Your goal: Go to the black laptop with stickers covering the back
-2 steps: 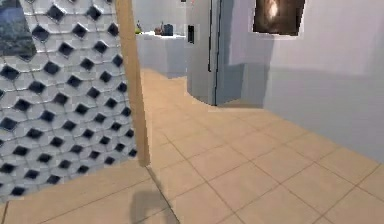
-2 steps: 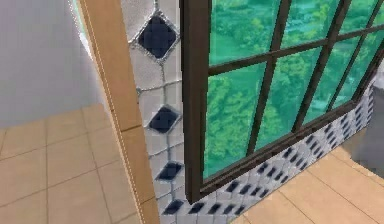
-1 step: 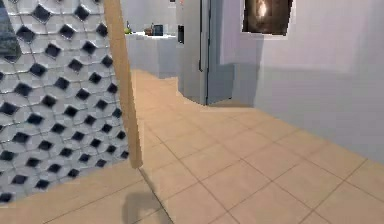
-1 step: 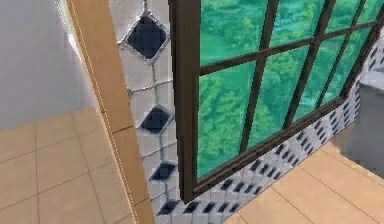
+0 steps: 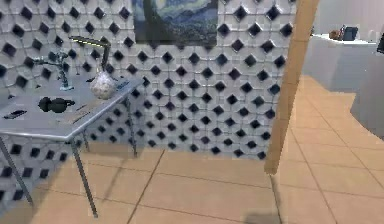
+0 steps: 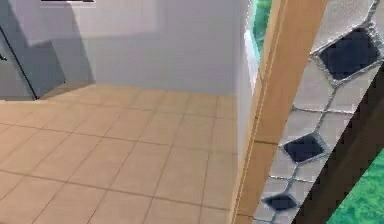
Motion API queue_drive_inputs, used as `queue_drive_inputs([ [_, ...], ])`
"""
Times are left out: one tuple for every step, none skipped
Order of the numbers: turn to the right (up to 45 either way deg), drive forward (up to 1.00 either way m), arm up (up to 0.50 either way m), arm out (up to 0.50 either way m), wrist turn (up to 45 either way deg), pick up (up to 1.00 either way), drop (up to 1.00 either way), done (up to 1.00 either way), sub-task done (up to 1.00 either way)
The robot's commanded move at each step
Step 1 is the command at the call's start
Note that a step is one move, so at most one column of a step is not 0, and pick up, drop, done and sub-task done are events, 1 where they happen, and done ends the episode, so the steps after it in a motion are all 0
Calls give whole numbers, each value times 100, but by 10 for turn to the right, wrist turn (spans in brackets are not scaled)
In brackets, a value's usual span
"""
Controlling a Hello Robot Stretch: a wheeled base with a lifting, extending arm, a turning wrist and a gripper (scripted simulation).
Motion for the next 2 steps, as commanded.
queue_drive_inputs([
  [-450, 0, 0, 0, 0, 0, 0, 0, 0],
  [-30, 0, 0, 0, 0, 0, 0, 0, 0],
])
